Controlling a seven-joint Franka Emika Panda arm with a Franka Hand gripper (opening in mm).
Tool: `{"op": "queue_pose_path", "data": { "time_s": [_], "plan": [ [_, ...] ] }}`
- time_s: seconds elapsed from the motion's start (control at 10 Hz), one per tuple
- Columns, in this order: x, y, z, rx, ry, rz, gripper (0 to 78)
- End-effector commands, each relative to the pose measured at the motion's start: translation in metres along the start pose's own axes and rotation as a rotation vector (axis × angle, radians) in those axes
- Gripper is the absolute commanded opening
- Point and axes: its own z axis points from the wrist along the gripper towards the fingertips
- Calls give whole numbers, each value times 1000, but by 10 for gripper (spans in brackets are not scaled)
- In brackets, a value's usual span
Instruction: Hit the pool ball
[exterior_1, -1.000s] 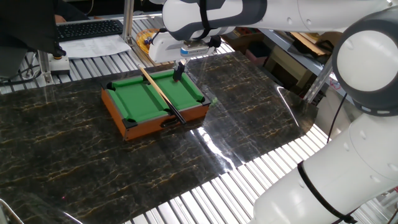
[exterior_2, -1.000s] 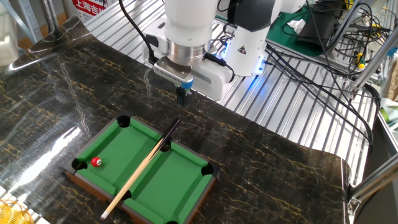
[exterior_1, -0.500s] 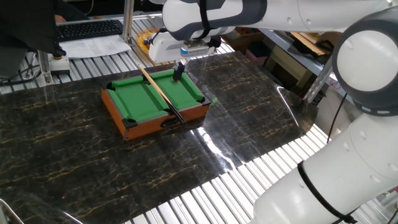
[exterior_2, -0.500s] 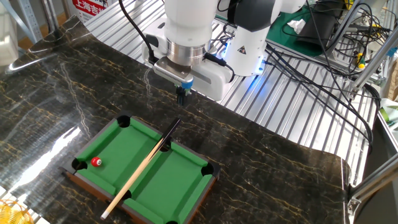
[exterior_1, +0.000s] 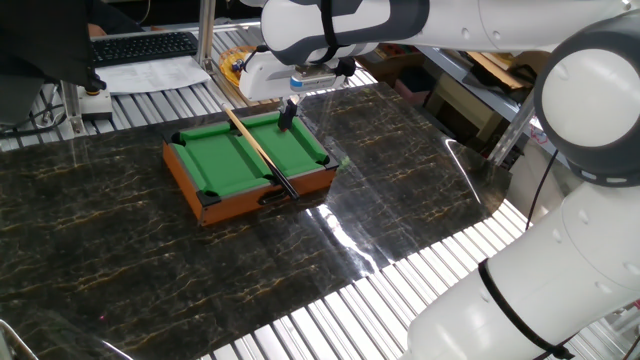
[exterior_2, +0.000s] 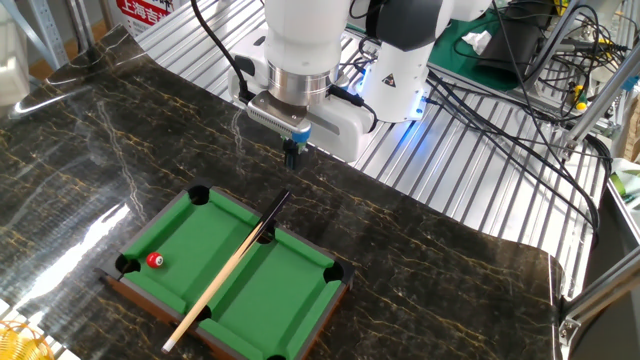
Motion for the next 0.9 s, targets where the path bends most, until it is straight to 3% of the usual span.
{"op": "queue_pose_path", "data": {
  "time_s": [0.1,0.2,0.9],
  "plan": [
    [0,0,0,-83,25,60,0],
    [0,0,0,-65,24,53,0],
    [0,0,0,-69,40,57,0]
  ]
}}
